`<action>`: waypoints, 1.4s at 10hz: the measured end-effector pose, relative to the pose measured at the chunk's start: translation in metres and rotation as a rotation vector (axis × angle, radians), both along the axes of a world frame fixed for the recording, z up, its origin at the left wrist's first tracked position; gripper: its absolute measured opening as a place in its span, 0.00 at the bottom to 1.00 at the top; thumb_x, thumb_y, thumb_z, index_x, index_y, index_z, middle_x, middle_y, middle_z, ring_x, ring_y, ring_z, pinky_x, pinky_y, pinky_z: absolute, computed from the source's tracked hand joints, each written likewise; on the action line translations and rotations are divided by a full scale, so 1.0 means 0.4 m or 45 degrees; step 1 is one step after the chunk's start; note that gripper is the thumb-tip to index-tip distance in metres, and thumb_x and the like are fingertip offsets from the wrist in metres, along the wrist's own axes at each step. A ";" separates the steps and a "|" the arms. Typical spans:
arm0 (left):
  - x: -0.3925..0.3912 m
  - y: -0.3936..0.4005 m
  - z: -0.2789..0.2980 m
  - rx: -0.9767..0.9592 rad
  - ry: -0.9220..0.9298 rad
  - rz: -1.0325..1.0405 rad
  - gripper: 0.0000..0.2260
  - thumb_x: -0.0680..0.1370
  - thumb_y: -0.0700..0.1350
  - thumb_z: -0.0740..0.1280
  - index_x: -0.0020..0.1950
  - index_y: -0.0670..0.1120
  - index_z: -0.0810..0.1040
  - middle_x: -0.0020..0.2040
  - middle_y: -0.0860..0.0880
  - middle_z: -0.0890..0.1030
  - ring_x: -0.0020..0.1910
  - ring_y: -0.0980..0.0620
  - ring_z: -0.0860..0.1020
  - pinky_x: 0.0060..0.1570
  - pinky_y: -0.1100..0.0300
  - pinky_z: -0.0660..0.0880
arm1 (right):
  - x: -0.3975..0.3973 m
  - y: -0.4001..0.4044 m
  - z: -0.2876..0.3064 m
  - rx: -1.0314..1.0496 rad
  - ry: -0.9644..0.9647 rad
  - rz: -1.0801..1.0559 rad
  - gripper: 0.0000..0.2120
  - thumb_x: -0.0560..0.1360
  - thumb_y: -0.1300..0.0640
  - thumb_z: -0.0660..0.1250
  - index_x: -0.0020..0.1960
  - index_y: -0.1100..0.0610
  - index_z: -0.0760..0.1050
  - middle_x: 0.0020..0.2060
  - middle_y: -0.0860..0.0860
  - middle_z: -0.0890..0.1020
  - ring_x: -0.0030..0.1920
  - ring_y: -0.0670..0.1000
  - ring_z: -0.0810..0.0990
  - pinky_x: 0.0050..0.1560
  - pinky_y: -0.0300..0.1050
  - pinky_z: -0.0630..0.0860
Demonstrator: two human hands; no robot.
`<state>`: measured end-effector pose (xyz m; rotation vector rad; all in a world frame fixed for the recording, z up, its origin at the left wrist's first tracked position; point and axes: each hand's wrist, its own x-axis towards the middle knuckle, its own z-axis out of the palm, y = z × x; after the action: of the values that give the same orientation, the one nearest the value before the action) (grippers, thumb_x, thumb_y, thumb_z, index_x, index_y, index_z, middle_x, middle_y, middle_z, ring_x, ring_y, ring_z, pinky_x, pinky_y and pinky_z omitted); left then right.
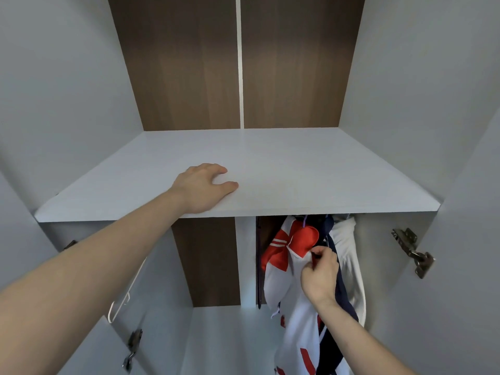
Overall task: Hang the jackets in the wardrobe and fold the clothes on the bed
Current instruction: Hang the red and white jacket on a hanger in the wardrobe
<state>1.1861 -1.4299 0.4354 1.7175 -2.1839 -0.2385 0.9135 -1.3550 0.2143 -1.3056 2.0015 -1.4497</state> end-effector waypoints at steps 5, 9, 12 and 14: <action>0.004 -0.003 -0.004 -0.007 0.010 0.004 0.28 0.78 0.70 0.59 0.75 0.58 0.69 0.78 0.55 0.67 0.76 0.48 0.64 0.74 0.48 0.62 | 0.177 -0.086 -0.050 0.592 -0.026 0.446 0.28 0.80 0.50 0.69 0.75 0.54 0.61 0.71 0.52 0.70 0.71 0.55 0.73 0.65 0.45 0.73; 0.000 0.000 0.000 -0.031 0.006 0.014 0.28 0.78 0.69 0.59 0.75 0.58 0.70 0.77 0.56 0.67 0.76 0.49 0.64 0.74 0.50 0.60 | 0.214 -0.109 -0.098 0.428 -0.269 0.470 0.10 0.86 0.56 0.56 0.54 0.52 0.76 0.50 0.49 0.81 0.56 0.54 0.79 0.54 0.39 0.69; 0.001 0.001 0.000 -0.026 0.030 0.003 0.28 0.78 0.68 0.60 0.75 0.57 0.70 0.77 0.56 0.68 0.76 0.49 0.64 0.74 0.50 0.61 | 0.207 -0.042 -0.023 0.277 -0.325 0.535 0.13 0.85 0.58 0.56 0.50 0.52 0.78 0.44 0.46 0.80 0.44 0.45 0.75 0.43 0.33 0.68; 0.017 0.012 -0.006 -0.032 0.144 -0.068 0.26 0.77 0.68 0.63 0.71 0.57 0.74 0.73 0.58 0.72 0.73 0.53 0.68 0.70 0.54 0.65 | 0.167 0.101 0.006 0.407 -0.297 0.629 0.12 0.85 0.55 0.60 0.51 0.51 0.82 0.42 0.45 0.82 0.41 0.42 0.78 0.41 0.32 0.71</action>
<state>1.1931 -1.4251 0.4330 1.5935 -2.1438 -0.3130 0.9803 -1.3147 0.2168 -1.2980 1.5367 -0.9567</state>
